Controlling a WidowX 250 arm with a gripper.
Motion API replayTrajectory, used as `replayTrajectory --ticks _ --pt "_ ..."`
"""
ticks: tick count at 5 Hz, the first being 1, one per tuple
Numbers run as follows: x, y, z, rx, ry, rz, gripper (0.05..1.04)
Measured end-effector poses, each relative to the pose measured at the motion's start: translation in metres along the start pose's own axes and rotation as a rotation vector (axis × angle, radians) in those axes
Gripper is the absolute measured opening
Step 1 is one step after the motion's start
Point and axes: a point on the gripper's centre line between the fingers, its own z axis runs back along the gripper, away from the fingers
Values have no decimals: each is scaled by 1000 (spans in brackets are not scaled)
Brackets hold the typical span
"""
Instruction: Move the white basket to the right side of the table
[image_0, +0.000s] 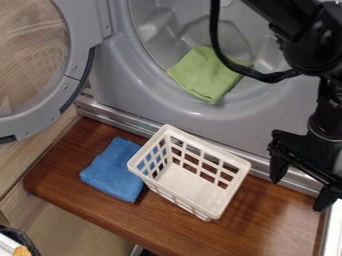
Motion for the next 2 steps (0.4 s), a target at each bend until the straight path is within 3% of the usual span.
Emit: replayTrajectory --ticks 2 --pt "-19 10 -11 31 84 -17 999"
